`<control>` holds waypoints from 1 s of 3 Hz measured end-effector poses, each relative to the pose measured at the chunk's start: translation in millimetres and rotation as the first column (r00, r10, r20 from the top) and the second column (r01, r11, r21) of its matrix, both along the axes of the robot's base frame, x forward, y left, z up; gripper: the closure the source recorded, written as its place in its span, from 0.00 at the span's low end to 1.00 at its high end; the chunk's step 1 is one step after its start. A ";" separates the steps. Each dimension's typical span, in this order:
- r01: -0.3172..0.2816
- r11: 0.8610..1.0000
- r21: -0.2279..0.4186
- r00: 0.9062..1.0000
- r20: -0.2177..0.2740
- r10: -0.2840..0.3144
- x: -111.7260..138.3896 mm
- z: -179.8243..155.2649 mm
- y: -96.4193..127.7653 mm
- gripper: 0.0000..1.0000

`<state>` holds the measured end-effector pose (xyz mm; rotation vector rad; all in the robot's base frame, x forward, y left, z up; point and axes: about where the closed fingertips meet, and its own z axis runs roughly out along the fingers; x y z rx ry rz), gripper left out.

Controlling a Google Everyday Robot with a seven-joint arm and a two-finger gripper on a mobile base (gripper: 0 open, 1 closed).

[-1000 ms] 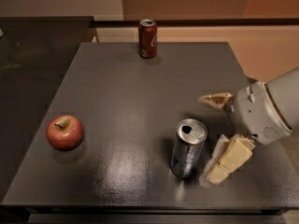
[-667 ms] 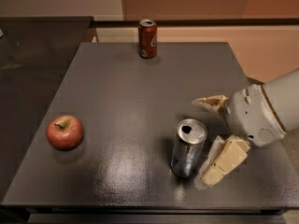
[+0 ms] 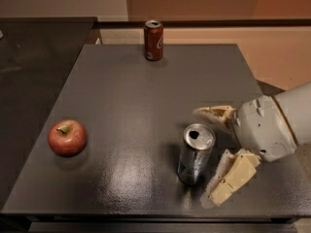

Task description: Knock redbull can over

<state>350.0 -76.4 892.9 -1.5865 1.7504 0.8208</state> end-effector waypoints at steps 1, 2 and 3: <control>-0.008 0.999 0.035 1.000 0.011 0.007 -3.2 -0.6 5.1 0.21; -0.006 0.998 0.061 1.000 0.020 0.005 -3.8 2.7 8.7 0.45; -0.003 0.997 0.076 0.999 0.035 0.000 -2.7 12.2 10.6 0.68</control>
Offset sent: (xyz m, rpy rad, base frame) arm -0.0022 0.0091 0.0053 0.0991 -0.0253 -0.0048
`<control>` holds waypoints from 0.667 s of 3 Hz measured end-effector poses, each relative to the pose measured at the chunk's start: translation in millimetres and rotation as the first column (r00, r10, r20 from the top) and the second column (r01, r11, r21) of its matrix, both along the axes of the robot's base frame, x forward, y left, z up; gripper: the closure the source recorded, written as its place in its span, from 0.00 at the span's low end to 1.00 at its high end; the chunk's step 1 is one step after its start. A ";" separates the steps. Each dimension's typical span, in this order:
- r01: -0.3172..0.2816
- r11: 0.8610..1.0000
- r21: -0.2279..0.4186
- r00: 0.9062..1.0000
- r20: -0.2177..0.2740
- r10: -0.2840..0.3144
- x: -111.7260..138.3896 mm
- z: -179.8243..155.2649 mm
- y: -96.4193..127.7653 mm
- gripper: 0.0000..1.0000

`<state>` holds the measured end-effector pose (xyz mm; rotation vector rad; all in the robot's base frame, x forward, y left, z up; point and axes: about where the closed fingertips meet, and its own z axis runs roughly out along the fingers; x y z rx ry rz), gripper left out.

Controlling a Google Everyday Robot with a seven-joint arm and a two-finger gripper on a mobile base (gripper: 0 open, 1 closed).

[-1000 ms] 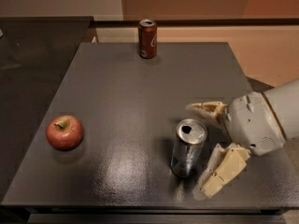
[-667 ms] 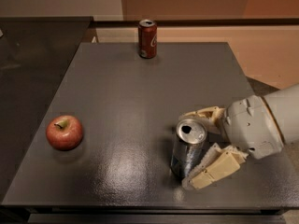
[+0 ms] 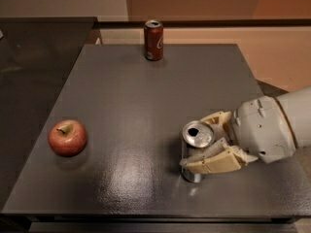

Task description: Knock redbull can over

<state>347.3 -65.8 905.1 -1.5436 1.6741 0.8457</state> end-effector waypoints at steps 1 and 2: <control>0.036 0.998 -0.043 0.999 0.036 -0.035 13.5 20.7 -6.8 0.92; 0.098 0.986 -0.138 0.993 0.073 -0.089 36.4 42.9 -21.3 1.00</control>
Offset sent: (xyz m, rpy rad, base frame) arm 0.0727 -0.0554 0.0645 -0.3281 -0.0868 -0.1908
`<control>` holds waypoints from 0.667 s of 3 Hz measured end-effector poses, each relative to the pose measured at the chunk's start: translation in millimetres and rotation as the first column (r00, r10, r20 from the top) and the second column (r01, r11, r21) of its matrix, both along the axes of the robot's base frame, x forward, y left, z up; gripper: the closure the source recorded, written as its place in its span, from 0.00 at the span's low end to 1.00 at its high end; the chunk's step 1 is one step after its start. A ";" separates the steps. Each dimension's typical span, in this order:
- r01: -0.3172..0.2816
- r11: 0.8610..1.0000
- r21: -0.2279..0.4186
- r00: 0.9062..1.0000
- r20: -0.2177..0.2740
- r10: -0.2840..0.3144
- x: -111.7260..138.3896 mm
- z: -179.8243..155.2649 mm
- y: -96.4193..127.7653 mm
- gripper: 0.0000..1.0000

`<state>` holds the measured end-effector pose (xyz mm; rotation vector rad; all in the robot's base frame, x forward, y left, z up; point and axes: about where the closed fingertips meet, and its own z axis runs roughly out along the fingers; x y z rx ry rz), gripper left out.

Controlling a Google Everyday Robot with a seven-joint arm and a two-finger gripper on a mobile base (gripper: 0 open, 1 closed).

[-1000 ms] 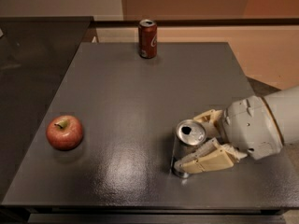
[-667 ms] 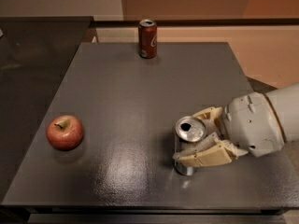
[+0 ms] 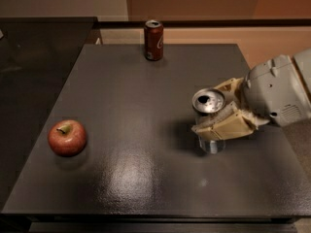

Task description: Knock redbull can over

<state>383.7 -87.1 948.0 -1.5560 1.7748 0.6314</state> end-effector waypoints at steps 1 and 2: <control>0.050 0.988 -0.144 0.999 0.009 -0.049 20.6 9.3 -14.3 1.00; 0.070 0.956 -0.285 0.997 -0.009 -0.075 36.0 1.5 -28.4 1.00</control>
Offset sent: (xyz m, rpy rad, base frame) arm 0.0580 -0.0555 -0.0114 -0.4927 0.0591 -0.1080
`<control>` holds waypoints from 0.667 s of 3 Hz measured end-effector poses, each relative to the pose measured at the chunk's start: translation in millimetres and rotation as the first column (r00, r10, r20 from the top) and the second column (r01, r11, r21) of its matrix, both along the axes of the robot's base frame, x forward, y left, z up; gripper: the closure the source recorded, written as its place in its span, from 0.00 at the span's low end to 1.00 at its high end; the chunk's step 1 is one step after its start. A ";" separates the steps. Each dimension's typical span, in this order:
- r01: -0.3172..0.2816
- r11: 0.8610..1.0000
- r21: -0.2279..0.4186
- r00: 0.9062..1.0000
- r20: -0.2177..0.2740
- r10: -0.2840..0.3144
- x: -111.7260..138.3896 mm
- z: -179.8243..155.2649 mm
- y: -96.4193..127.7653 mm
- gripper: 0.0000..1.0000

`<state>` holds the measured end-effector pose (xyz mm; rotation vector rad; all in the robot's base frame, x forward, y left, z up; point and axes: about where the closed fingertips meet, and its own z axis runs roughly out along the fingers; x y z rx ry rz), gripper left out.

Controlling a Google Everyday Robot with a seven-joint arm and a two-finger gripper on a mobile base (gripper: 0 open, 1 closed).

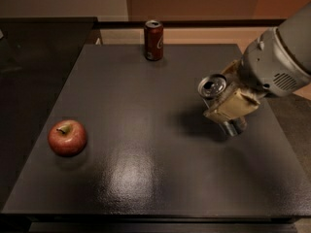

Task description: Knock redbull can over

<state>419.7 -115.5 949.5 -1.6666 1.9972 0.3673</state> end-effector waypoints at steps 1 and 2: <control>0.024 0.989 -0.147 0.999 -0.028 -0.028 10.3 -15.7 -15.1 1.00; 0.028 0.966 -0.257 0.998 -0.051 -0.043 17.1 -31.1 -22.5 1.00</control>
Offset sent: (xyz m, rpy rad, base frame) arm 0.0268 -0.0348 -0.0529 -0.4087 0.1003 -0.0479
